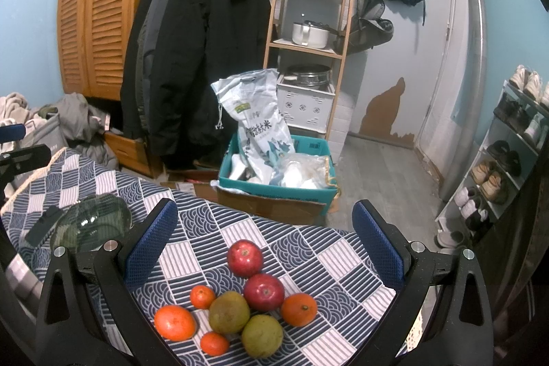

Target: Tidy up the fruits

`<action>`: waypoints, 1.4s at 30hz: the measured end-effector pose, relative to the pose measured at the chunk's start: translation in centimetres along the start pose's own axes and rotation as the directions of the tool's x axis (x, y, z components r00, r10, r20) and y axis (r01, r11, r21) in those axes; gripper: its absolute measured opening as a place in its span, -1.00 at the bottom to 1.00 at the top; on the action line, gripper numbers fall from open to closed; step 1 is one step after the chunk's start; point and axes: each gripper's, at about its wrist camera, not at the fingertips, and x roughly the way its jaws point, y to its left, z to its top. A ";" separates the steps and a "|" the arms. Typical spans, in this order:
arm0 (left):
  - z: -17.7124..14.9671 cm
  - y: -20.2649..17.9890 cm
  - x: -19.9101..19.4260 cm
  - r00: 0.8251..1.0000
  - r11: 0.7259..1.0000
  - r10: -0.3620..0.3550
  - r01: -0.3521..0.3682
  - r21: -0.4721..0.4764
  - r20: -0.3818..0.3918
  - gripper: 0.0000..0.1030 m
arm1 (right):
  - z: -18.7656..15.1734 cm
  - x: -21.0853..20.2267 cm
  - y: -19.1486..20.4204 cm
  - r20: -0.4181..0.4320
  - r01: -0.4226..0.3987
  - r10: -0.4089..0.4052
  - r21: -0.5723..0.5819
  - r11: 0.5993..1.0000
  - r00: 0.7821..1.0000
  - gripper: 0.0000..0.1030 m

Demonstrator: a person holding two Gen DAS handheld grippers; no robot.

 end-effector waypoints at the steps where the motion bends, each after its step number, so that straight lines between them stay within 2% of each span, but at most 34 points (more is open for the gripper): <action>1: 0.0 -0.1 0.0 1.000 1.000 0.000 0.000 0.000 0.000 0.98 | 0.0 0.0 0.0 0.000 0.000 0.000 0.000 1.000 1.000 0.95; 8: -0.1 -0.3 -0.1 1.000 1.000 -0.001 0.001 0.003 -0.003 0.98 | -0.3 0.0 0.2 -0.004 -0.002 0.002 -0.002 1.000 1.000 0.95; 15: -0.8 -2.3 -0.3 1.000 1.000 -0.004 0.004 0.014 -0.010 0.98 | -0.8 0.0 0.0 -0.019 0.002 -0.002 -0.002 1.000 1.000 0.95; 33: -0.8 -2.7 0.3 1.000 0.999 -0.012 0.013 0.031 -0.028 0.98 | -1.7 0.6 -1.2 -0.060 0.005 -0.004 0.001 1.000 0.998 0.95; 42: -2.0 -3.5 2.6 0.992 0.998 -0.050 0.055 0.041 -0.117 0.98 | -3.3 2.3 -1.8 -0.152 -0.002 0.003 0.008 1.000 0.988 0.95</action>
